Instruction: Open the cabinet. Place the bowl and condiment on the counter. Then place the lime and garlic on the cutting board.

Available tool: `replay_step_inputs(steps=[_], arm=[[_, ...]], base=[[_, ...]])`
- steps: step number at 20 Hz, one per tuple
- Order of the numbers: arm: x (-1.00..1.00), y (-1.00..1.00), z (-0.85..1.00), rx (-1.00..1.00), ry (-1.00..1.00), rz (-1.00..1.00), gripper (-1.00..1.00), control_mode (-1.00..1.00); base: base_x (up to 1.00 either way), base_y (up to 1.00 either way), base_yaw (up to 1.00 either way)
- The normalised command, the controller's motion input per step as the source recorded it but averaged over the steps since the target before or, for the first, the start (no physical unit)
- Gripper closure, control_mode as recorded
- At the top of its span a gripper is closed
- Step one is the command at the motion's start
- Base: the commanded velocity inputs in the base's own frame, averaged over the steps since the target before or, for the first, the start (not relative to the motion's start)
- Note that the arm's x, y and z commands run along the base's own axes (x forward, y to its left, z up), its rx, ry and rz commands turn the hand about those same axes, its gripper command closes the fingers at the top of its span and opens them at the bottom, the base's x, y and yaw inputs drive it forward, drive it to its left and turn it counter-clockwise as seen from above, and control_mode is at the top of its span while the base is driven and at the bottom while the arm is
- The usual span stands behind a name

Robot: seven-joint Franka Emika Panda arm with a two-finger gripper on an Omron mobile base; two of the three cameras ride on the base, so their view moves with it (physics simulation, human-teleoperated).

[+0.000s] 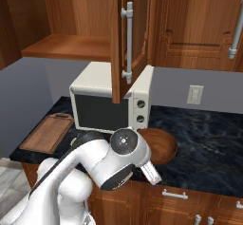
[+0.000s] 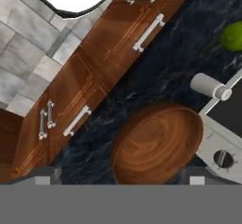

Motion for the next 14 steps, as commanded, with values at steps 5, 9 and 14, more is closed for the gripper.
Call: replay_step_inputs(steps=[5,9,14], arm=[[-0.77,1.00,0.23,-0.23,-0.02,0.20,-1.00,-1.00],[-0.14,1.00,0.19,-0.16,-0.01,0.32,-1.00,-1.00],[0.14,1.00,0.14,-0.11,0.00,0.38,-1.00,-1.00]], base=[[0.00,0.00,0.00],[0.00,0.00,0.00],[0.00,0.00,0.00]])
